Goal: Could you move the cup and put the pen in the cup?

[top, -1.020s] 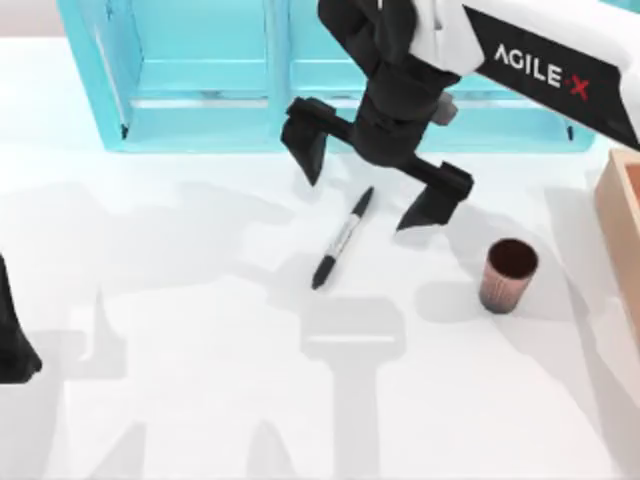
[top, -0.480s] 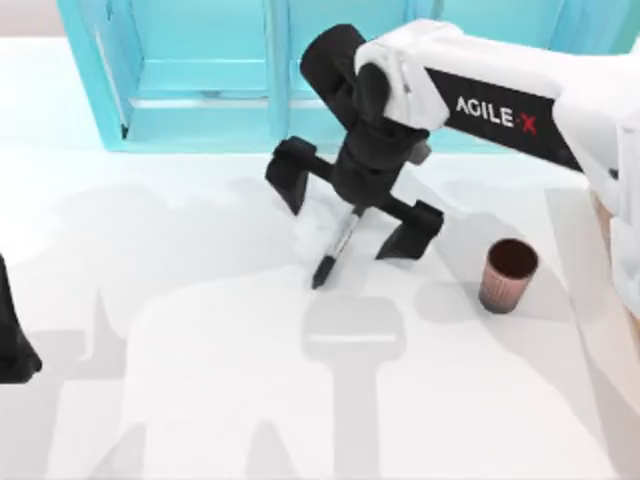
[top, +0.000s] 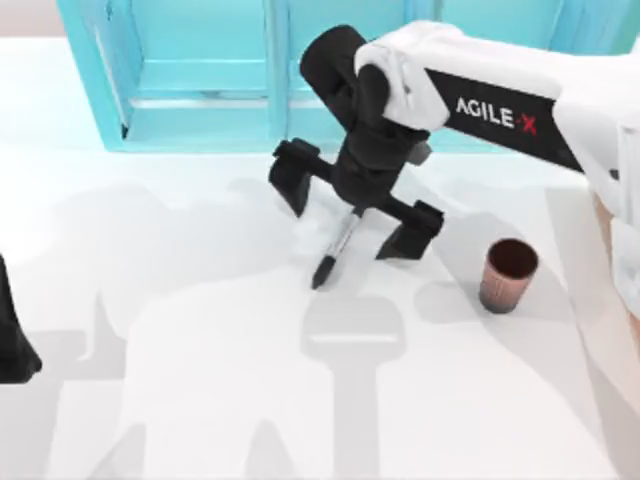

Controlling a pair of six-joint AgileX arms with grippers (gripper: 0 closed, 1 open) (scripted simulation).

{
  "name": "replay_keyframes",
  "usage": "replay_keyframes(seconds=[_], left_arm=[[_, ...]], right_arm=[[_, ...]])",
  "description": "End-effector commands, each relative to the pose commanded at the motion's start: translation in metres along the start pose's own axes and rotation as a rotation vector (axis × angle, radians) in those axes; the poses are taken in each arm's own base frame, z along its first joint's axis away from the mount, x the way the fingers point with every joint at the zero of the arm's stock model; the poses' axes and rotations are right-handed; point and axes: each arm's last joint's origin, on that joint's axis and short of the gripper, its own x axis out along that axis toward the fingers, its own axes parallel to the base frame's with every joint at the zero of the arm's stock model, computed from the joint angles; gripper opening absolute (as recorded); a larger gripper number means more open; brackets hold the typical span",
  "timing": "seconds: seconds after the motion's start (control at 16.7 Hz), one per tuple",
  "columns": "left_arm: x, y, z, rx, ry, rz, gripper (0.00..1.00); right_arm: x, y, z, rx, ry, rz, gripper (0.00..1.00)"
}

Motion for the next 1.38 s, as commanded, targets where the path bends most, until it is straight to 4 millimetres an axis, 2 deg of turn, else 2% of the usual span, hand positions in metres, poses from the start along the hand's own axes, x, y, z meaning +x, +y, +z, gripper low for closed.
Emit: replay_keyframes(seconds=[0.6,1.08,1.14,1.26,1.38], left_arm=[[0.0,0.0,0.0,0.0,0.0,0.0,1.0],[0.0,0.0,0.0,0.0,0.0,0.0,1.0],[0.0,0.0,0.0,0.0,0.0,0.0,1.0],[0.0,0.0,0.0,0.0,0.0,0.0,1.0],[0.0,0.0,0.0,0.0,0.0,0.0,1.0]], right_arm=[[0.0,0.0,0.0,0.0,0.0,0.0,0.02],[0.0,0.0,0.0,0.0,0.0,0.0,0.0],[-0.035,-0.005,0.0,-0.026,-0.031,-0.023,0.0],[-0.039,-0.005,-0.005,-0.027,-0.028,-0.03,0.0],[-0.053,-0.006,-0.018,-0.028,-0.026,-0.037,0.0]])
